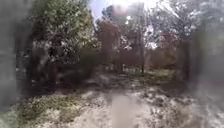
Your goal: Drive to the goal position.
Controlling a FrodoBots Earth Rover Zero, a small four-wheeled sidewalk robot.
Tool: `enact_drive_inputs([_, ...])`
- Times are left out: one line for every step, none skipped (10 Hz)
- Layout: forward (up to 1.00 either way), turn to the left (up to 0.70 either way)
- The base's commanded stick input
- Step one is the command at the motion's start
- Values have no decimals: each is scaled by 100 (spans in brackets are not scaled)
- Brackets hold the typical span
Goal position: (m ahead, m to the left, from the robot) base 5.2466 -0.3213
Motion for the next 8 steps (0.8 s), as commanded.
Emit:
enact_drive_inputs([70, 0])
enact_drive_inputs([70, 0])
enact_drive_inputs([70, 0])
enact_drive_inputs([70, -24])
enact_drive_inputs([70, -35])
enact_drive_inputs([70, -35])
enact_drive_inputs([70, -35])
enact_drive_inputs([70, -35])
